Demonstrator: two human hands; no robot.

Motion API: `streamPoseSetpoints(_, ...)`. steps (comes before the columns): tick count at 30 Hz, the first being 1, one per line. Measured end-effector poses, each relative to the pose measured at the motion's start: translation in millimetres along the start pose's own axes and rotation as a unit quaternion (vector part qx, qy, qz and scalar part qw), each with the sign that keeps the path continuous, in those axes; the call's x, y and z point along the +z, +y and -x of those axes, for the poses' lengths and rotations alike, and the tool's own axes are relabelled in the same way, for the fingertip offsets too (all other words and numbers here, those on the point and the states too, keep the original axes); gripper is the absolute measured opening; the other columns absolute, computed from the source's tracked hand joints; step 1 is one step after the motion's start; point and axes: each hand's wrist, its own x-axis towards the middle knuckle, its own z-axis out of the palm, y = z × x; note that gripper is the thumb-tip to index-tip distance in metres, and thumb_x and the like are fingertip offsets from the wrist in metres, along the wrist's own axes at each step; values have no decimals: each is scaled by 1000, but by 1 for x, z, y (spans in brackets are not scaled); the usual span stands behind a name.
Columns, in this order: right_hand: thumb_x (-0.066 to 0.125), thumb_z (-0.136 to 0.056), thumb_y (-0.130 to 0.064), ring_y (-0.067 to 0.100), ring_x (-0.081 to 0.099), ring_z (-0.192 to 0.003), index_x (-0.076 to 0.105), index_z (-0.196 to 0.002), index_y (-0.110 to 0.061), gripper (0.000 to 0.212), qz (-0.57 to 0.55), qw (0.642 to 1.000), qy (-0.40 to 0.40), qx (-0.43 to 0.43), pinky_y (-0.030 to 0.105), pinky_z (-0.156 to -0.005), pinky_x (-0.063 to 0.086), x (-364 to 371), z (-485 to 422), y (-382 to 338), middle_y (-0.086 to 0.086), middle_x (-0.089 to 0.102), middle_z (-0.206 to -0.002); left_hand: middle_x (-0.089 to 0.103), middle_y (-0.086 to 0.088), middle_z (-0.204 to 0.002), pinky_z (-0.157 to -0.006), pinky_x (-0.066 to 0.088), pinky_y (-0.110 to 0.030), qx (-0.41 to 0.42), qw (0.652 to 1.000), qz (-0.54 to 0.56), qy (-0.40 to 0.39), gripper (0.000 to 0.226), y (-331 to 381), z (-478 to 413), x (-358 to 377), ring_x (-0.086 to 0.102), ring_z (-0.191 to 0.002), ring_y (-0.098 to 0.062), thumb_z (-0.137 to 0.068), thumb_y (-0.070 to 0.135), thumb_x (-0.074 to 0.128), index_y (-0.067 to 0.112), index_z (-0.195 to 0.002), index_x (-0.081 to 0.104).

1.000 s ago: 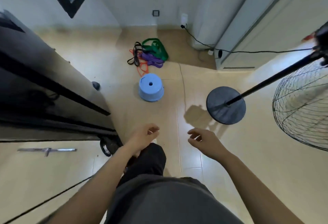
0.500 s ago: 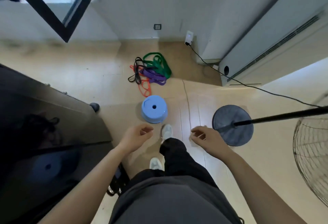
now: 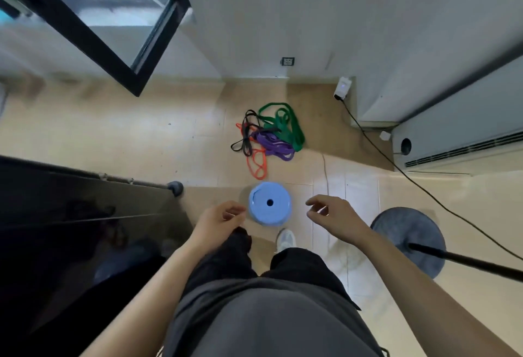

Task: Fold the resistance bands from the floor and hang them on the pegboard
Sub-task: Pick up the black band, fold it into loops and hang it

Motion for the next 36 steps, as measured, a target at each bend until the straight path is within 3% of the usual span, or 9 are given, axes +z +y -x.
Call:
streamPoseSetpoints(7, 65, -92, -30, 6, 63, -87, 67, -112, -29, 20, -5, 999, 10, 36, 14, -69, 42, -20, -96, -62, -10, 68, -100, 76, 12, -93, -87, 55, -26, 0, 999, 42, -29, 14, 12, -109, -70, 69, -89, -9, -92, 22, 70, 33, -101, 74)
streamPoseSetpoints(11, 66, -91, -29, 7, 64, -85, 68, -112, -28, 21, -22, 995, 41, 89, 16, -72, 46, -22, -146, -100, -9, 69, -98, 75, 12, -93, -80, 50, -17, 26, 998, 16, -60, 13, 22, -189, -120, 66, -83, 4, -92, 22, 70, 32, -99, 74)
streamPoseSetpoints(15, 66, -91, -29, 6, 65, -87, 66, -111, -32, 20, -41, 992, 43, 110, 20, -77, 51, -28, -197, -133, -12, 69, -99, 74, 12, -97, -79, 46, -13, 57, 993, -15, -104, 12, 45, -268, -157, 64, -83, 6, -93, 20, 69, 30, -98, 73)
streamPoseSetpoints(20, 68, -90, -26, 8, 67, -87, 70, -108, -30, 19, -47, 992, 49, 109, 21, -81, 53, -54, -283, -137, -9, 70, -97, 76, 5, -98, -83, 50, -19, 84, 988, -20, -128, 11, 76, -384, -169, 67, -86, -6, -92, 19, 70, 22, -101, 76)
streamPoseSetpoints(23, 69, -89, -20, 7, 66, -85, 71, -106, -27, 18, -31, 991, 66, 109, 8, -76, 46, -68, -355, -110, -12, 69, -92, 74, 6, -93, -83, 52, -23, 94, 987, -32, -129, 11, 73, -458, -150, 68, -86, -8, -92, 17, 69, 21, -101, 75)
streamPoseSetpoints(28, 71, -87, -16, 15, 67, -85, 71, -105, -23, 19, -10, 989, 77, 124, 30, -84, 51, -62, -524, 2, -2, 72, -93, 69, 13, -94, -81, 45, -14, 78, 985, -80, -130, 15, 12, -594, -67, 63, -87, -1, -92, 19, 68, 22, -105, 74)
streamPoseSetpoints(32, 68, -90, -17, 19, 65, -95, 71, -111, -15, 21, 8, 986, 51, 156, 25, -80, 45, -28, -669, 107, 1, 68, -95, 74, 6, -92, -92, 51, -29, 50, 982, -119, -141, 21, -68, -706, 21, 67, -94, -14, -94, 19, 65, 17, -113, 71)
streamPoseSetpoints(36, 68, -90, -26, 23, 65, -106, 70, -113, -20, 24, 49, 981, 18, 185, 30, -92, 51, 18, -780, 202, 3, 70, -114, 75, 2, -115, -96, 52, -35, 52, 972, -200, -108, 29, -139, -801, 98, 67, -109, -20, -95, 30, 62, 22, -121, 67)
